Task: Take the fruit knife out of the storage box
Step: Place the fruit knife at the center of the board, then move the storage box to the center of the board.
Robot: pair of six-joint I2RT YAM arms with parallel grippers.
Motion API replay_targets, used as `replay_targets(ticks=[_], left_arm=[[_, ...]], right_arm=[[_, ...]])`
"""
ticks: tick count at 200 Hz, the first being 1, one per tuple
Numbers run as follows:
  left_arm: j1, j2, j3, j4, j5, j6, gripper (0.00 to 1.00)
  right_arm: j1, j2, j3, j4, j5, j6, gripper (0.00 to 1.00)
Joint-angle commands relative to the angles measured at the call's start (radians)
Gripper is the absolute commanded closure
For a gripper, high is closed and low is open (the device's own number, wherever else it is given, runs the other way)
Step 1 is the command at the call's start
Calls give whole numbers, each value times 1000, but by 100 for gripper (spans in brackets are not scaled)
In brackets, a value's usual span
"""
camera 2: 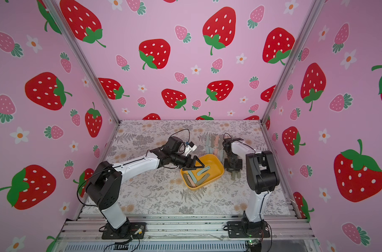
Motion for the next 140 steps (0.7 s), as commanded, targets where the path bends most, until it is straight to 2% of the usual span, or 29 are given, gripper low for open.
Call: replay_targets(ticks=[1, 17, 73, 80, 113, 140], left_arm=[[5, 7, 18, -31, 5, 17, 12], [6, 6, 13, -40, -2, 23, 12], [17, -28, -18, -79, -33, 47, 13], [17, -34, -25, -79, -34, 50, 13], [24, -68, -73, -84, -54, 55, 13], [29, -92, -90, -158, -140, 76, 13]], right_arm=[[-3, -46, 45, -46, 0, -2, 60], [-1, -84, 60, -65, -4, 1, 53], [61, -211, 100, -114, -80, 64, 49], [75, -218, 103, -112, -95, 69, 43], [145, -183, 118, -102, -145, 91, 34], [177, -133, 120, -96, -148, 112, 26]])
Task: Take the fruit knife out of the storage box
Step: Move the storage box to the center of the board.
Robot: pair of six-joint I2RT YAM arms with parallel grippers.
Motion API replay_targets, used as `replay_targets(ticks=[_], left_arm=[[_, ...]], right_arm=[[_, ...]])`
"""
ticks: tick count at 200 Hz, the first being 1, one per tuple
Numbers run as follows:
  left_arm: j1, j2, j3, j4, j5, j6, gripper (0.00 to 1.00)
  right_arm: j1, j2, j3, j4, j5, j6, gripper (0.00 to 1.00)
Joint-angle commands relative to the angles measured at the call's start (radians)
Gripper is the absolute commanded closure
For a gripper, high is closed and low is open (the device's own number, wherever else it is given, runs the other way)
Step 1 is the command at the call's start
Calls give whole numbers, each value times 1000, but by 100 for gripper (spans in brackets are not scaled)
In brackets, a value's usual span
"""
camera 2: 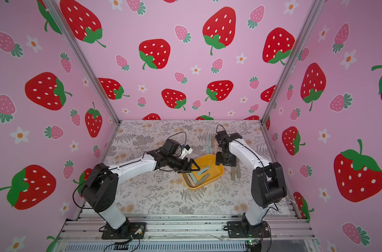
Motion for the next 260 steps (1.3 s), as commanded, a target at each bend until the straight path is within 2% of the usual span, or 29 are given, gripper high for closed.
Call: replay_targets(ticks=[1, 29, 84, 110, 184, 260], left_arm=[[9, -33, -12, -85, -74, 39, 13], [22, -7, -17, -98, -99, 40, 13], [30, 123, 18, -93, -87, 81, 13], [37, 135, -2, -101, -83, 95, 13], [42, 0, -80, -168, -76, 123, 13], [34, -185, -164, -189, -68, 65, 13]], right_arm=[[18, 44, 17, -14, -37, 36, 26], [24, 64, -11, -4, -31, 48, 17], [45, 76, -88, 24, -40, 65, 16], [70, 67, -117, 27, -48, 77, 17], [165, 42, -183, 18, -84, 116, 17], [276, -11, -275, -16, -122, 162, 18]])
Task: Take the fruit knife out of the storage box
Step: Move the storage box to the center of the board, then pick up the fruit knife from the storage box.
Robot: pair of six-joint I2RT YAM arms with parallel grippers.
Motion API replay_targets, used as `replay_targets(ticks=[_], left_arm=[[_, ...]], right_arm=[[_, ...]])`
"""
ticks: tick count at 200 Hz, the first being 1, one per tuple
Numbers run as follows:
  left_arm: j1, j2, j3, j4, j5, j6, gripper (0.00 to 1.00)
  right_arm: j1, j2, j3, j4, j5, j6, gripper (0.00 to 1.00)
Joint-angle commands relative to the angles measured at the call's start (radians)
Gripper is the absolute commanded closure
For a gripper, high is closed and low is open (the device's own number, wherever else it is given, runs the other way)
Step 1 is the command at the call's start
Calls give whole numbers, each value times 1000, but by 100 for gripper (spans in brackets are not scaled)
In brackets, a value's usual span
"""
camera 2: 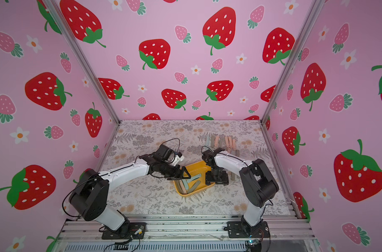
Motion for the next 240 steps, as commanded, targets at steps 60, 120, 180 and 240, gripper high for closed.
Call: replay_targets(ticks=[60, 120, 180, 240], left_arm=[[-22, -120, -30, -69, -18, -20, 12], [-10, -184, 111, -223, -147, 45, 12], [8, -443, -29, -267, -285, 2, 11], [12, -661, -177, -275, -347, -80, 10]], right_arm=[[56, -101, 15, -124, 73, 44, 18], [73, -66, 301, -272, 222, 65, 18], [85, 16, 428, -252, -25, 208, 21], [119, 118, 439, -140, -222, 322, 40]])
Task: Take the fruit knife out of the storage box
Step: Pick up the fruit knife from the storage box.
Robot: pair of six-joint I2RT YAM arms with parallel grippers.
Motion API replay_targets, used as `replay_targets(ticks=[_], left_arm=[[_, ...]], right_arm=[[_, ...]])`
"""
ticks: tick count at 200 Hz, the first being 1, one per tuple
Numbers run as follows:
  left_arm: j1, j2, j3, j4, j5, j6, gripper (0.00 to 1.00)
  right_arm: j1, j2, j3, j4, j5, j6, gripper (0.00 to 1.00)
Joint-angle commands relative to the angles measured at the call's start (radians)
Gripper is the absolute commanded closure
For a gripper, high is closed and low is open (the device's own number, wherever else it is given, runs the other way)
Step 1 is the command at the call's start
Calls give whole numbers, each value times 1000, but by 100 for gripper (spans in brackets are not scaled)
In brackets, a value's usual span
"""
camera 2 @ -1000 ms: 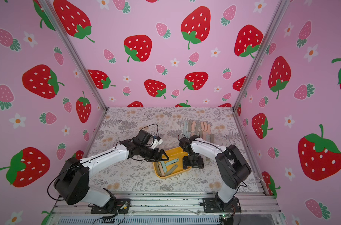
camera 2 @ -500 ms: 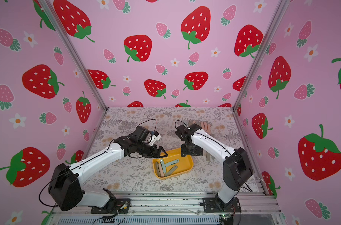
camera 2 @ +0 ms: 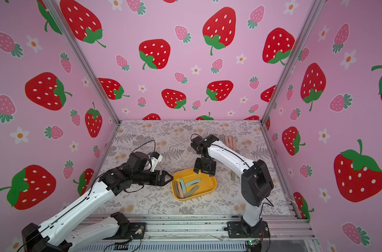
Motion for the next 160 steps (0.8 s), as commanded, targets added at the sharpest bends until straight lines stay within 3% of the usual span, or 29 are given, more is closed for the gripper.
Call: replay_targets(ticks=[1, 45, 160], left_arm=[[5, -65, -42, -21, -39, -44, 10], [5, -135, -79, -46, -50, -51, 10], [13, -123, -41, -78, -30, -14, 9]], right_arm=[[29, 59, 27, 37, -90, 55, 41], [70, 188, 38, 90, -129, 94, 43], [70, 320, 27, 172, -93, 107, 45]])
